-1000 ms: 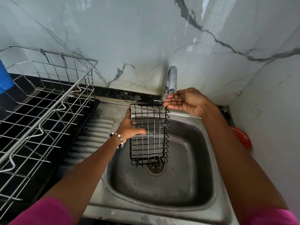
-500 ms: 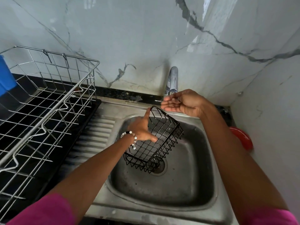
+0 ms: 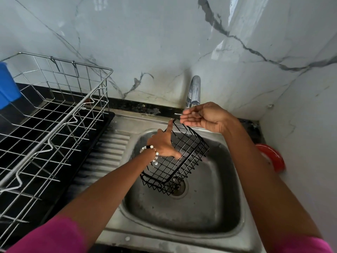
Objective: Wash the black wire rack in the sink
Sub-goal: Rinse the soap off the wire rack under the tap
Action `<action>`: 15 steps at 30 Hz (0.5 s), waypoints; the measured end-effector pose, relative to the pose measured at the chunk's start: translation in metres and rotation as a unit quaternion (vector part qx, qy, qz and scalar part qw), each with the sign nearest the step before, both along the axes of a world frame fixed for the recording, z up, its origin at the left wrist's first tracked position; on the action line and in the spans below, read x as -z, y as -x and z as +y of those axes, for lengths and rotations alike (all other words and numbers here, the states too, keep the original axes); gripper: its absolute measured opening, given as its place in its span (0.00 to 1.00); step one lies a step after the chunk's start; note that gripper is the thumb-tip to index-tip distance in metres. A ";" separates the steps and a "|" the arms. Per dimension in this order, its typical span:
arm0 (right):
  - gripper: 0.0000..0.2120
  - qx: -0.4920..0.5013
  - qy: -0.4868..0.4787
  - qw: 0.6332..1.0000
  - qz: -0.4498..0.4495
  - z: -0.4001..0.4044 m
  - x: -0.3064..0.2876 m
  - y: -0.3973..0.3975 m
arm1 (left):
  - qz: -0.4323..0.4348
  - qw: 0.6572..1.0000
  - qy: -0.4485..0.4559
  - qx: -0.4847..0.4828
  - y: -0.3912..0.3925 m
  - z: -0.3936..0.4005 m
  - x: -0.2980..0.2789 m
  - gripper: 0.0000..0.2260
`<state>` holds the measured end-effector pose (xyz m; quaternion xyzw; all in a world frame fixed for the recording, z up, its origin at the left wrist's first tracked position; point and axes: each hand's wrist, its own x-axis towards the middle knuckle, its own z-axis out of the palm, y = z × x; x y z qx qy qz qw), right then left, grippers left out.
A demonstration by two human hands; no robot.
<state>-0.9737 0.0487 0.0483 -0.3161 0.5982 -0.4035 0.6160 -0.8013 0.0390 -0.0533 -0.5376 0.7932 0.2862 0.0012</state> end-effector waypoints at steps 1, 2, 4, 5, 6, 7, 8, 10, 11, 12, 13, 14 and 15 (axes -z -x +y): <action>0.16 -0.008 0.008 1.000 -0.015 0.000 0.003 -0.001 | 0.013 1.000 -0.006 -0.010 -0.002 0.000 0.002 0.66; 0.15 -0.007 0.016 1.000 -0.011 0.000 0.006 -0.003 | 0.028 0.999 -0.012 -0.023 -0.005 0.001 0.002 0.65; 0.11 0.024 0.030 0.999 0.026 -0.003 0.016 -0.007 | 0.055 0.997 -0.016 -0.053 -0.013 0.004 0.003 0.63; 0.09 0.046 0.036 0.998 0.038 -0.005 0.022 -0.011 | 0.065 0.995 -0.025 -0.073 -0.017 0.006 0.004 0.62; 0.08 0.067 0.039 0.996 0.039 -0.006 0.029 -0.013 | 0.076 0.992 -0.042 -0.096 -0.021 0.008 0.006 0.63; 0.07 0.084 0.039 0.995 0.032 -0.008 0.037 -0.016 | 0.084 0.987 -0.058 -0.121 -0.025 0.010 0.007 0.65; 0.07 0.098 0.039 0.994 0.034 -0.010 0.044 -0.019 | 0.087 0.983 -0.066 -0.146 -0.028 0.011 0.008 0.68; 0.07 0.114 0.045 0.990 0.077 -0.017 0.058 -0.026 | 0.103 0.973 -0.089 -0.187 -0.033 0.010 0.011 0.70; 0.08 0.119 0.054 0.986 0.106 -0.021 0.065 -0.028 | 0.110 0.968 -0.105 -0.202 -0.035 0.010 0.011 0.70; 0.10 0.123 0.065 0.982 0.130 -0.026 0.070 -0.030 | 0.117 0.963 -0.114 -0.214 -0.037 0.011 0.007 0.68; 0.12 0.124 0.073 0.979 0.147 -0.030 0.073 -0.032 | 0.121 0.959 -0.120 -0.225 -0.040 0.011 0.005 0.66; 0.14 0.121 0.081 0.975 0.167 -0.035 0.075 -0.035 | 0.124 0.956 -0.125 -0.233 -0.042 0.009 0.007 0.64; 0.15 0.110 0.089 0.969 0.201 -0.040 0.076 -0.037 | 0.126 0.954 -0.130 -0.240 -0.045 0.007 0.010 0.63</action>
